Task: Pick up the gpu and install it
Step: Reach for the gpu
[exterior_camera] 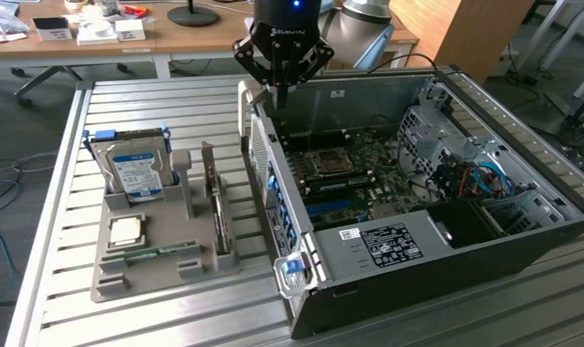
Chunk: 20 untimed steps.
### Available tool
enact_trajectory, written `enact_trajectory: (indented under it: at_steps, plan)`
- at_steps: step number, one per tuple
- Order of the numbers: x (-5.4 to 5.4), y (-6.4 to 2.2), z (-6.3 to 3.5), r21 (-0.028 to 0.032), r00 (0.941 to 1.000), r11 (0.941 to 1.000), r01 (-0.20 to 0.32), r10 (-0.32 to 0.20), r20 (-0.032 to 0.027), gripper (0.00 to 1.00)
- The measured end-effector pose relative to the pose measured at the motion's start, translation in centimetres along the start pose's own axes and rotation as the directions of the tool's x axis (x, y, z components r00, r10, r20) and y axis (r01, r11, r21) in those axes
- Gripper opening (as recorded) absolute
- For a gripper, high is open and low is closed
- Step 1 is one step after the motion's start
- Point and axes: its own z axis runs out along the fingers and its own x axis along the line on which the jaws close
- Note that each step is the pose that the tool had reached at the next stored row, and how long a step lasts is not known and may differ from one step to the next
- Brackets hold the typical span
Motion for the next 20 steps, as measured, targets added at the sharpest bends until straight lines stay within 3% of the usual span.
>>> enact_trajectory:
  at_steps: [20]
  plan:
    - [2.3,-0.18,-0.06,0.0,1.0,1.0,0.0,0.0,0.0,0.11]
